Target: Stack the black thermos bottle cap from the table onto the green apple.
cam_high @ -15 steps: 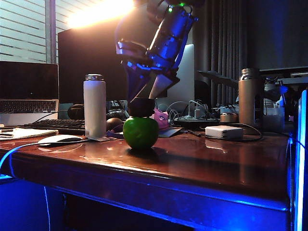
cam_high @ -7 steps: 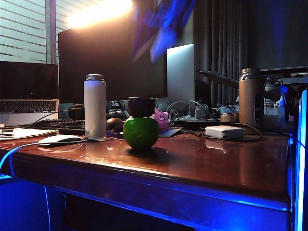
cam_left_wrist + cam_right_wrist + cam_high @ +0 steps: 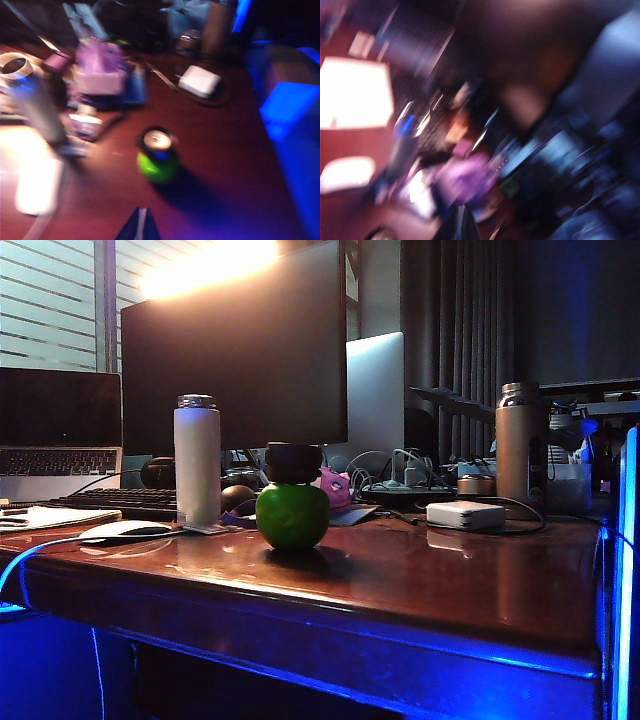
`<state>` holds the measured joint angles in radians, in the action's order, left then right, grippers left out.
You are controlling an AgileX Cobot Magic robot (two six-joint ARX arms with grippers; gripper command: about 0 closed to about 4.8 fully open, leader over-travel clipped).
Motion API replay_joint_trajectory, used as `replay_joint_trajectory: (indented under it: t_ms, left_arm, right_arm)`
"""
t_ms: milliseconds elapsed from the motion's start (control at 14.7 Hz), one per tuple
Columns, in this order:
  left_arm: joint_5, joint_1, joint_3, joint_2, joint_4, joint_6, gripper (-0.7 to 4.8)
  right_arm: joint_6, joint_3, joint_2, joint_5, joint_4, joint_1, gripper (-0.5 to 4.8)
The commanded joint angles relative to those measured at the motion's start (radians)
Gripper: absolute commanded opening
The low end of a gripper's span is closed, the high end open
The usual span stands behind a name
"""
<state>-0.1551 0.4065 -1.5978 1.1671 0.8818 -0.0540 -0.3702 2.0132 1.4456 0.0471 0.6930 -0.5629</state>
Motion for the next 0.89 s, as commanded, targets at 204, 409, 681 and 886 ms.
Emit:
replay_joint_trajectory:
  t_ms: [204, 409, 681, 886]
  left_arm:
    - [0.359, 0.259, 0.234, -0.037, -0.287, 0.015, -0.03]
    - [0.296, 0.274, 0.494, -0.04, -0.557, -0.003, -0.04]
    - [0.121, 0.229, 0.676, -0.112, -0.576, -0.055, -0.04]
    - [0.115, 0.144, 0.75, -0.303, -0.486, -0.04, -0.04]
  right_arm:
    - [0.03, 0.002, -0.144, 0.041, 0.038, -0.001, -0.04]
    - [0.029, -0.066, -0.145, 0.051, 0.031, 0.0, -0.04]
    - [0.083, -0.16, -0.17, 0.024, 0.027, 0.0, -0.04]
    - [0.083, -0.268, -0.213, 0.025, -0.026, 0.0, -0.04]
